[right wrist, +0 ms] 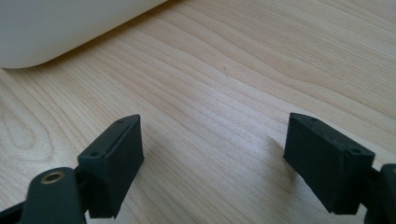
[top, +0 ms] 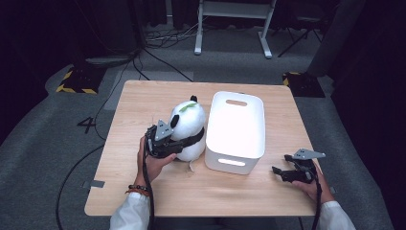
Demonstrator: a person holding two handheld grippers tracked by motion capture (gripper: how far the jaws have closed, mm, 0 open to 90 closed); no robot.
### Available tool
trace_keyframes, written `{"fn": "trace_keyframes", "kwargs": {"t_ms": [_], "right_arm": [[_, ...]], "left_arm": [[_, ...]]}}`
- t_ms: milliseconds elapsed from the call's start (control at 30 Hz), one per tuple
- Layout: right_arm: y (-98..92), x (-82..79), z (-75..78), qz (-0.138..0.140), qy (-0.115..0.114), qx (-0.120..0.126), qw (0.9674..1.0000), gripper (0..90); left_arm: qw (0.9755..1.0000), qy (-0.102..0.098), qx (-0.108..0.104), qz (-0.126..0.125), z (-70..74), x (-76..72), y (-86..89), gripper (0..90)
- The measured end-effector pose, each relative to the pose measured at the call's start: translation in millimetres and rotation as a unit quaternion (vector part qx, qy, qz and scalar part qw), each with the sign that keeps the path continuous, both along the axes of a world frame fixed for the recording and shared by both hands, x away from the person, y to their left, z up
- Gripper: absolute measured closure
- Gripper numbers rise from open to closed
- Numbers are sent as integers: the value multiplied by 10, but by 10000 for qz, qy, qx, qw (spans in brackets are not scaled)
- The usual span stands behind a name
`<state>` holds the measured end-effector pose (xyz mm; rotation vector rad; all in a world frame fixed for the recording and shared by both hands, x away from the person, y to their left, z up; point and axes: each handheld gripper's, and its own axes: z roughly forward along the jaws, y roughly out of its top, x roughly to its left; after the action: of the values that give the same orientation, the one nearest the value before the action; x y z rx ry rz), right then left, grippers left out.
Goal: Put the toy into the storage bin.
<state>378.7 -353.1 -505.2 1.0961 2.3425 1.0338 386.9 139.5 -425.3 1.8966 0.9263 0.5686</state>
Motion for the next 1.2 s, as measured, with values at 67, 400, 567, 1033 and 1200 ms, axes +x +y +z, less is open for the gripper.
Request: {"fn": "trace_keyframes", "kwargs": {"t_ms": [67,400,567,1033,1200], "right_arm": [[0,0,0,-1,2,0,10000,193],[1,-2,0,0,0,-5,10000,193],[0,-9,0,-6,-9,-13,10000,192],[0,-9,0,-9,-7,-11,10000,192],[0,-9,0,-6,-8,-13,10000,192]], "left_arm": [[10000,-3,-11,31,9,-4,3,396],[9998,-84,-143,63,64,-39,61,398],[9993,-227,-275,142,159,-92,134,398],[9971,-451,-520,316,327,-195,260,397],[9967,-506,-565,284,360,-215,268,395]]}}
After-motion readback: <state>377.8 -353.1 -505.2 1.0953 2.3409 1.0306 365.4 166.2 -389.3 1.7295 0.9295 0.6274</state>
